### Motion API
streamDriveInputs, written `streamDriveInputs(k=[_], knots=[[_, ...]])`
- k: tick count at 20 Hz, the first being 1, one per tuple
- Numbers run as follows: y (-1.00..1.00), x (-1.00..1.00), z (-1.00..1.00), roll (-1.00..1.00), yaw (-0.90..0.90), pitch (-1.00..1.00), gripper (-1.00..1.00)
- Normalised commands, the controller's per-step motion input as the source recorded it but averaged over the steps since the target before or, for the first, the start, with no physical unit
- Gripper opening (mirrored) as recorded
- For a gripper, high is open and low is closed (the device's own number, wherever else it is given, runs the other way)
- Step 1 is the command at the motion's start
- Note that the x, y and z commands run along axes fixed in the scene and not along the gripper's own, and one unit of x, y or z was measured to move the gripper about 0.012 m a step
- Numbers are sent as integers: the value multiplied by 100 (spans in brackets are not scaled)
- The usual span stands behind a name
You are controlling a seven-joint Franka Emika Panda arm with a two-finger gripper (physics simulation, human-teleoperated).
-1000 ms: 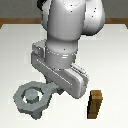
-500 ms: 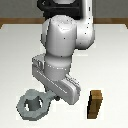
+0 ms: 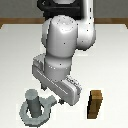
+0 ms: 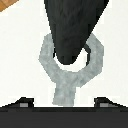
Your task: Put the loop with the handle onto the peg.
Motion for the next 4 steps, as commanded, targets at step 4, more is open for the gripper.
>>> streamDriveInputs(k=[4], knots=[[0, 0, 0, 0, 0, 0, 100]])
